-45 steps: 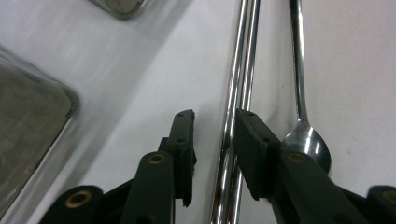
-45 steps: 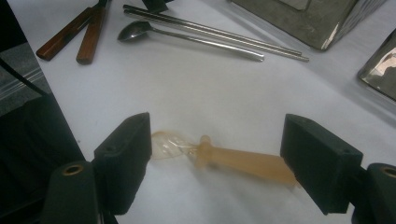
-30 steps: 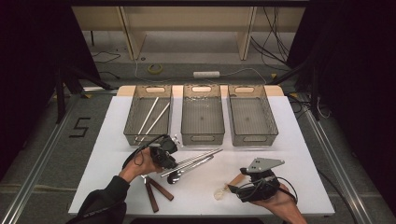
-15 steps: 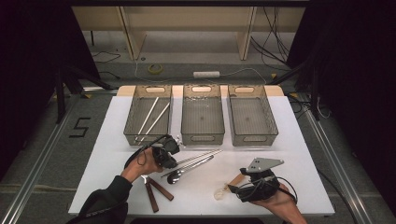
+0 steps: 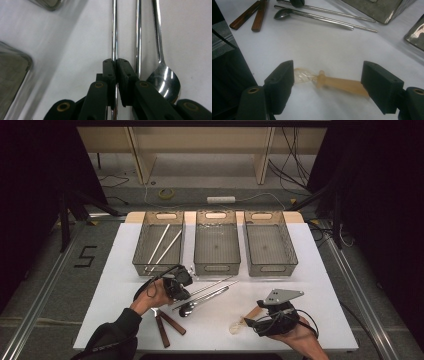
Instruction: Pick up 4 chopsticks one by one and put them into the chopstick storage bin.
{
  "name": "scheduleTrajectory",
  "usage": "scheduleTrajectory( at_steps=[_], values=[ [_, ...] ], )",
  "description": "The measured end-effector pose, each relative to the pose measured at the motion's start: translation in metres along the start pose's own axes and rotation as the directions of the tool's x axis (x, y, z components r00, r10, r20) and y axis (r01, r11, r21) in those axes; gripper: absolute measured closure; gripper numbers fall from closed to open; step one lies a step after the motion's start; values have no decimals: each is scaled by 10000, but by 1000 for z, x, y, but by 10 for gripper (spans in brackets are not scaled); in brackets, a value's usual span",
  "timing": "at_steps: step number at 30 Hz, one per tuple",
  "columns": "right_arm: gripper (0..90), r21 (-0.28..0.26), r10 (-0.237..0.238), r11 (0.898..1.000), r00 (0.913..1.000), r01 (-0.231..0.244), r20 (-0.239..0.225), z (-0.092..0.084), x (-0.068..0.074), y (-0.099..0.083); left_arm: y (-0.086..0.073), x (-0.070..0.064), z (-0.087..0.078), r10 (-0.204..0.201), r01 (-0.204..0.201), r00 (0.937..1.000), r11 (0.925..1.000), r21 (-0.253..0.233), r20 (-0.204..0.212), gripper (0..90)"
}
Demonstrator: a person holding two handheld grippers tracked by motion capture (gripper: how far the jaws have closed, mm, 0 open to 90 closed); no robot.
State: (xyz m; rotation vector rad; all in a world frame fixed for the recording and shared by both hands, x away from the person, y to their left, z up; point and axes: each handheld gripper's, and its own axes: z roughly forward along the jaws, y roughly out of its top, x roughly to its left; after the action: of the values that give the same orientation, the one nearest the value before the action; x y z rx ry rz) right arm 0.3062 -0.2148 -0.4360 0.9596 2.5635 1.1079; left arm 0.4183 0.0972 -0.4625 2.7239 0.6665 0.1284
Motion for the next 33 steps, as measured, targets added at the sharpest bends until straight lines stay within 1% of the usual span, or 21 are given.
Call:
scheduleTrajectory(
  at_steps=[2,4,5,7,8,10,11,12,14,15,19,21,22,23,24,26,28,31,33],
  values=[
    [278,1,17,10000,10000,-17,1,0,0,0,0,0,-2,38,-36,9998,9999,-98,173,845],
    [279,7,24,10000,10000,-24,-7,0,0,0,0,0,-5,75,-72,9997,9999,-122,232,846],
    [279,4,25,10000,10000,-25,-10,0,0,0,0,-1,-6,41,-36,9998,9997,-256,189,846],
    [279,14,24,10000,10000,-24,-14,0,0,0,0,-1,-10,34,-26,9997,9996,-285,258,846],
    [279,16,24,10000,10000,-24,-18,0,0,0,0,0,-13,91,-84,9996,9996,-270,278,846],
    [280,18,27,10000,10000,-27,-15,0,0,0,0,0,-16,23,-12,9995,9994,-349,320,846],
    [279,13,32,10000,10000,-32,-18,0,0,0,0,1,-18,153,-143,9994,9994,-330,304,846],
    [279,12,39,10000,10000,-38,-17,0,0,0,0,0,-20,72,-58,9994,9991,-419,327,846],
    [280,16,53,10000,10000,-53,-12,0,0,0,0,-1,-23,130,-114,9994,9988,-474,336,846],
    [280,21,56,10000,10000,-56,-13,0,0,0,0,-1,-26,76,-55,9993,9984,-560,376,846],
    [280,22,63,10000,10000,-63,-5,0,0,0,-1,-2,-31,61,-33,9991,9978,-659,423,846],
    [280,11,58,10000,10000,-58,-3,0,-1,0,-1,-3,-35,58,-29,9993,9969,-789,362,846],
    [280,7,58,10000,10000,-58,-4,0,-1,0,0,-3,-37,117,-83,9991,9965,-836,397,846],
    [281,-3,43,10000,10000,-43,-4,0,-1,0,0,-4,-40,93,-56,9992,9953,-966,385,847],
    [281,-7,42,10000,10000,-42,3,-1,-1,0,0,-4,-42,158,-122,9992,9955,-941,371,847],
    [281,-22,59,10000,10000,-59,7,-1,-1,0,1,-7,-46,155,-120,9994,9944,-1051,325,847],
    [282,-17,76,10000,10000,-76,20,-1,-1,0,1,-8,-51,211,-173,9994,9919,-1258,290,847],
    [282,-2,90,10000,10000,-90,36,-1,-1,0,2,-11,-58,223,-168,9991,9896,-1426,371,846],
    [282,-10,97,10000,9999,-97,35,-1,-1,0,3,-12,-63,326,-255,9985,9873,-1569,429,847]
  ],
)
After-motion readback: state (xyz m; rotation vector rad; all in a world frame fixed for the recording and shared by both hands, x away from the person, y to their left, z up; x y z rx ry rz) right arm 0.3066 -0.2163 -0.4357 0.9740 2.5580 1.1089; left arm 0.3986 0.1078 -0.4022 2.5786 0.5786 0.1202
